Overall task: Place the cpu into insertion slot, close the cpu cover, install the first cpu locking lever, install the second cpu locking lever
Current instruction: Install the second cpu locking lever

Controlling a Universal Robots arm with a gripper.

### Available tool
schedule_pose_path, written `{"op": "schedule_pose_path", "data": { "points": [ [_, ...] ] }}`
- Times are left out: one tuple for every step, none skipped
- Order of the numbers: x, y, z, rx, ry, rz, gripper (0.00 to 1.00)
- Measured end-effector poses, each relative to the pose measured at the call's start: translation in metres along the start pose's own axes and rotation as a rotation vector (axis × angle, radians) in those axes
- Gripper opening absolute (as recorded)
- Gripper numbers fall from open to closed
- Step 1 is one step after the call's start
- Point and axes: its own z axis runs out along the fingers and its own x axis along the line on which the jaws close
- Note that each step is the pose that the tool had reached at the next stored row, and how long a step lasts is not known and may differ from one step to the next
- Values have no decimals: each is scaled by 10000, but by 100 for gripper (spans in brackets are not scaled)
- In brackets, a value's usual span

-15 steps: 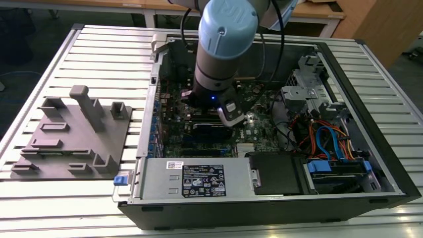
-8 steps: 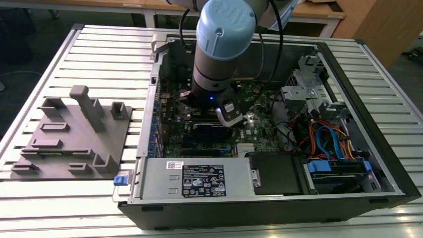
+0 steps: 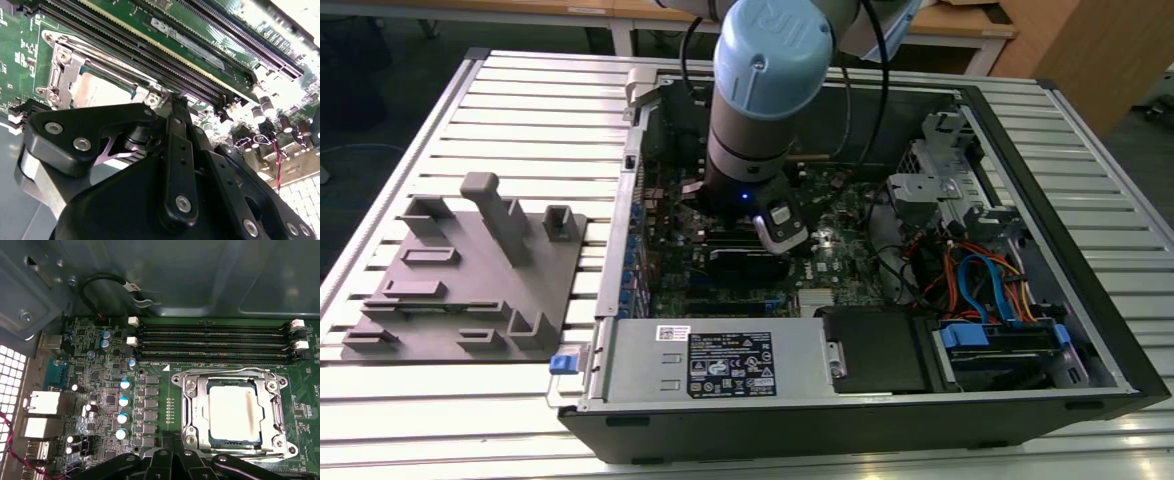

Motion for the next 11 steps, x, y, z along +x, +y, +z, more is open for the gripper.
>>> {"op": "schedule_pose_path", "data": {
  "points": [
    [3,0,0,1,1,1,10],
    [6,1,0,2,2,1,10],
    [9,1,0,2,2,1,10],
    [12,1,-1,3,2,1,10],
    [15,2,-4,3,2,1,10],
    [18,3,-10,5,2,1,10],
    [20,5,-17,4,2,1,10],
    [23,8,-24,2,1,0,10],
    [26,11,-32,2,1,1,10],
    [27,14,-41,2,1,1,10],
    [29,17,-53,2,2,0,10]
  ]
}}
